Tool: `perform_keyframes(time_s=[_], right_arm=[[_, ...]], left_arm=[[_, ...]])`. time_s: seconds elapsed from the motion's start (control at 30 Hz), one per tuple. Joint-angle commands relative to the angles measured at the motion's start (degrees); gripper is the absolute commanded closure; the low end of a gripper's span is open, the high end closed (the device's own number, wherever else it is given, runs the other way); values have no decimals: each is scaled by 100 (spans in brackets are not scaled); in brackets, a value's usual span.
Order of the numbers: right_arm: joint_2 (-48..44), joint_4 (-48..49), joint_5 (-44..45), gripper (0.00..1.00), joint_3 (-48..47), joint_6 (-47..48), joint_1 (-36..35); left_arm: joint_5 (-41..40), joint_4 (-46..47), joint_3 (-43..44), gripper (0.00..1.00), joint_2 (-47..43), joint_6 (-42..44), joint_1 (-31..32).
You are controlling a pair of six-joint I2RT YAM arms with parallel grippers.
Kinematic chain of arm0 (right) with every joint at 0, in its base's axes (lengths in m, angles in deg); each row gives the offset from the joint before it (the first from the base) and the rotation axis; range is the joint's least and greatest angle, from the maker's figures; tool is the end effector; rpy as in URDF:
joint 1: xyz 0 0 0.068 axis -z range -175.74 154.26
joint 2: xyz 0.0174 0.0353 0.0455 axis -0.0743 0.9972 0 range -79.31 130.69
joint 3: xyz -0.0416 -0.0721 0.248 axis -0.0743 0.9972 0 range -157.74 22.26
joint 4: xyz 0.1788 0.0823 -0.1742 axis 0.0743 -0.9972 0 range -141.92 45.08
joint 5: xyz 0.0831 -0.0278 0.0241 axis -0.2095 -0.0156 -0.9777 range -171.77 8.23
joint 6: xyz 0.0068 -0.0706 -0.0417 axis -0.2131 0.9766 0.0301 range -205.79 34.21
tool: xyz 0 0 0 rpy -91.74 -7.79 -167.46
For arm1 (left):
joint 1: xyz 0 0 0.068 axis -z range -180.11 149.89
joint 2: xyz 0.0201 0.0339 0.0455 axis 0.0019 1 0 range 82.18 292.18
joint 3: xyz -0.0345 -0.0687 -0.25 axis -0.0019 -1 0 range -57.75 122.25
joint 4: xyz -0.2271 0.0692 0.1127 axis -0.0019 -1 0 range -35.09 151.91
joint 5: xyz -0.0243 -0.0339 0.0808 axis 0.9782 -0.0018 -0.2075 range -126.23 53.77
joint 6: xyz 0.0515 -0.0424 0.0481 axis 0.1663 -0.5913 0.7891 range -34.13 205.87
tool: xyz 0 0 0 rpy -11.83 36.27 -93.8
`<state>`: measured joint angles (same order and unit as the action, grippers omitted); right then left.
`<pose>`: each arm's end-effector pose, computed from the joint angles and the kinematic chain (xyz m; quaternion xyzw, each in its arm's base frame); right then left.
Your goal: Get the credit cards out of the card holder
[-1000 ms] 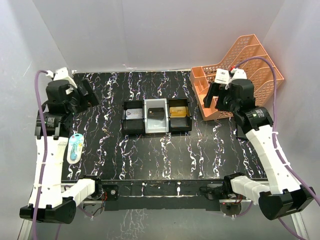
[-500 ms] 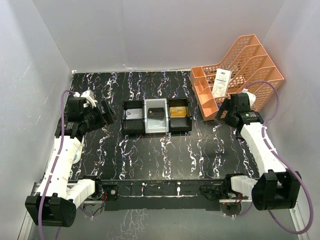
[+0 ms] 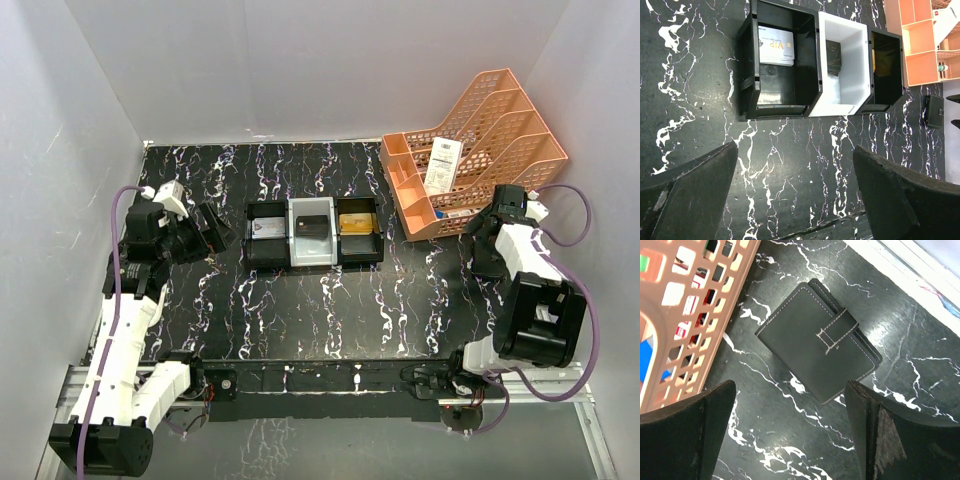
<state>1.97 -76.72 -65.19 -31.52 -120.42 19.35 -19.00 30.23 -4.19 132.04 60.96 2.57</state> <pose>0.2852 -0.0981 0.1798 0.4358 0.8498 -0.0925 0.2817 0.2239 -0.0317 0.3154 -0.0876 0.8464 -0.2462 0.4641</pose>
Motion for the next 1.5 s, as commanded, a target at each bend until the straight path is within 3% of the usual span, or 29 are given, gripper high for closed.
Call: perform_keyframes(time_s=[0.0,0.4,0.63,0.8,1.07,1.4,1.47], right_arm=[[260,717,237,13,3,-323,81],[850,1483,1054,15,-83,-142,216],[1484,1361,884,16,-107,-197,249],[1457,1290,529,21,350,-345,249],[174,1280,-802,28,1495,-173,249],[-1919,766,-3105,25,2350,305,56],[-2058,463,-3135,24,2146,294,27]], left_arm=[[122,48,129,1,-162,-5,-54],[200,98,164,1,-258,-9,-68],[268,181,89,1,-304,-41,-66],[315,143,160,1,-272,-10,-64],[448,191,153,1,-281,-14,-65],[830,577,-186,1,-339,-224,-64],[849,577,-187,1,-347,-271,-66]])
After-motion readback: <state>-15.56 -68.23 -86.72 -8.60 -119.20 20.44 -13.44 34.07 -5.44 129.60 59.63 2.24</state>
